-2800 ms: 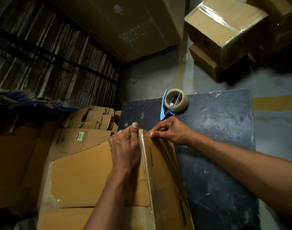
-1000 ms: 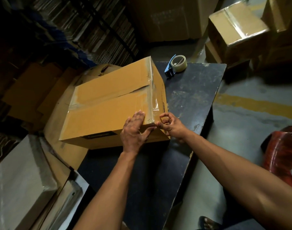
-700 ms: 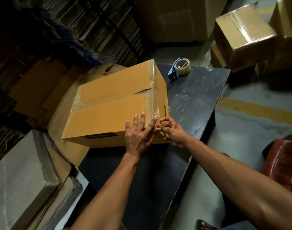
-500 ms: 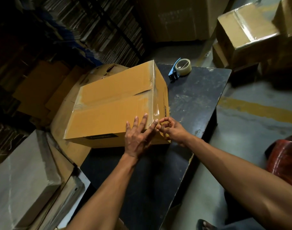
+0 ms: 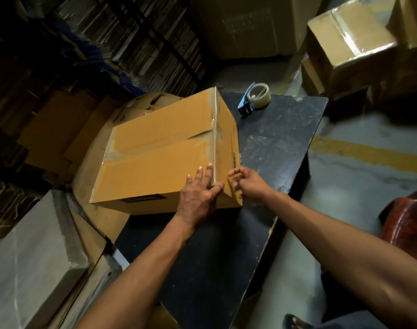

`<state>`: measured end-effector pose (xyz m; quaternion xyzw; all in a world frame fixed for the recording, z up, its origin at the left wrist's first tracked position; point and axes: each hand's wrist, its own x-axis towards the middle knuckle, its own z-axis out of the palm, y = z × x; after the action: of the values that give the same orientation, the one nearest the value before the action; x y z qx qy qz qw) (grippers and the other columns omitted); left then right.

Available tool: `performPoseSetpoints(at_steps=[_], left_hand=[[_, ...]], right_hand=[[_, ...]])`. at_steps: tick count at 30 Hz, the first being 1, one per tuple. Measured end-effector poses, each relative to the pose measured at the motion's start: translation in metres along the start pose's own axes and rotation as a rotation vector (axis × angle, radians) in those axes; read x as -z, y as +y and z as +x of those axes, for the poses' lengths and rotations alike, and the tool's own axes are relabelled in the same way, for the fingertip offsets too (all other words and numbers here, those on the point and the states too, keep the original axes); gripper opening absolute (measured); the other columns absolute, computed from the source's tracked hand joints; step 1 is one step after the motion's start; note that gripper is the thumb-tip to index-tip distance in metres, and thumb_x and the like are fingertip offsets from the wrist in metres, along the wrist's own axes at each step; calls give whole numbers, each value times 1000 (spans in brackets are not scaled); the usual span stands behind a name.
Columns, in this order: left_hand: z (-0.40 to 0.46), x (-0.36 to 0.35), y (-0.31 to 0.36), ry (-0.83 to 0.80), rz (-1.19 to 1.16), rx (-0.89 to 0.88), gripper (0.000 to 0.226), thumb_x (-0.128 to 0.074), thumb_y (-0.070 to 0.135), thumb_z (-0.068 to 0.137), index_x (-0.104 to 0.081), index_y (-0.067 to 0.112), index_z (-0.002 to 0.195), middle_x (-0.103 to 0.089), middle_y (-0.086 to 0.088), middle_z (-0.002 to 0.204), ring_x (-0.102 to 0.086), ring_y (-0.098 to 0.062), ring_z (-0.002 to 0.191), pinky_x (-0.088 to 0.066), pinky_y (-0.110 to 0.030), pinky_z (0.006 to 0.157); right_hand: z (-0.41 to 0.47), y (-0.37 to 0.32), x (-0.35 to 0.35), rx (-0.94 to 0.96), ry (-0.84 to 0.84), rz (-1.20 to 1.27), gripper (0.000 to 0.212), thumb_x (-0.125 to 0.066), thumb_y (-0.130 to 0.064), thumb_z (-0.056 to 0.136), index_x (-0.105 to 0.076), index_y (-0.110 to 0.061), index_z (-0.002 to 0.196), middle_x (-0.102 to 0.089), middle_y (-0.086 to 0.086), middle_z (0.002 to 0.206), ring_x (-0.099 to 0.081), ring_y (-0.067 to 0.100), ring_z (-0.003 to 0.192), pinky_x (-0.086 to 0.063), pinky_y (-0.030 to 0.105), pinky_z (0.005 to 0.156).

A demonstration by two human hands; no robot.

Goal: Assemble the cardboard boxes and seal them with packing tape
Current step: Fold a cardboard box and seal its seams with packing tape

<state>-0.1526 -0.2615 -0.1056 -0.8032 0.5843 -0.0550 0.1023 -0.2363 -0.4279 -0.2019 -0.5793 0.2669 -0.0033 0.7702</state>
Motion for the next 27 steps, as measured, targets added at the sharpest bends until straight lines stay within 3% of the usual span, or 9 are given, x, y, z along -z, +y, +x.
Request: performPoseSetpoints(at_steps=[3,5,6,8,10,12,15,20,27], left_hand=[[5,16,8,-242,27,63,42,-44,29,109,-51,37,150,2,-21,171,-13,-48,155,-23,-64,123],[-5,15,3,-272,-29,46,41,-52,42,105,-51,47,146,21,-13,169,4,-39,158,-14,-61,127],[-12,13,1,-196,-108,11,39,-60,47,100,-59,48,139,13,-12,171,-2,-37,159,-19,-62,125],[-21,13,0,92,-466,67,34,-69,43,92,-71,39,126,-32,-5,167,-35,-27,152,-37,-64,116],[-14,13,-1,351,-720,201,37,-70,27,92,-72,26,129,-57,2,150,-56,-14,138,-51,-58,106],[8,18,2,480,-787,355,37,-66,21,95,-70,18,132,-63,1,142,-60,-9,131,-57,-50,100],[41,13,-3,604,-812,573,37,-60,23,100,-64,20,137,-65,1,138,-61,-8,130,-56,-45,102],[63,-12,-4,490,-700,661,47,-43,37,107,-57,14,146,-54,-1,152,-48,-15,144,-45,-51,114],[63,-18,-3,407,-586,719,49,-36,24,107,-45,18,155,-44,1,160,-35,-13,150,-30,-45,124]], right_hand=[[-9,-2,-4,148,212,-429,35,-50,2,93,-60,-31,103,-64,0,105,-62,20,100,-57,43,86],[-18,-2,-10,270,289,-399,27,-46,-14,105,-58,-28,125,-61,4,128,-59,22,116,-53,42,96],[-22,-3,-15,330,292,-363,32,-41,-26,109,-52,-27,139,-55,5,142,-54,24,128,-48,41,104],[-31,-8,-27,435,278,-295,56,-30,-47,110,-25,-28,162,-26,-1,168,-27,17,153,-27,38,121],[-38,-12,-43,543,269,-283,68,-25,-55,107,-5,-27,165,0,-8,173,-2,8,158,-11,37,127],[-42,-12,-56,643,278,-306,71,-23,-53,108,1,-18,165,9,-4,173,4,13,159,-7,44,128],[-44,-4,-63,691,238,-417,77,-23,-54,108,5,-10,164,14,4,172,7,23,159,-6,55,127],[-34,26,-62,644,112,-661,85,-29,-58,107,13,-9,162,17,6,171,9,26,159,-9,65,124],[-25,25,-32,674,4,-833,95,-18,-71,101,14,-4,161,20,11,170,10,26,159,-5,69,122]])
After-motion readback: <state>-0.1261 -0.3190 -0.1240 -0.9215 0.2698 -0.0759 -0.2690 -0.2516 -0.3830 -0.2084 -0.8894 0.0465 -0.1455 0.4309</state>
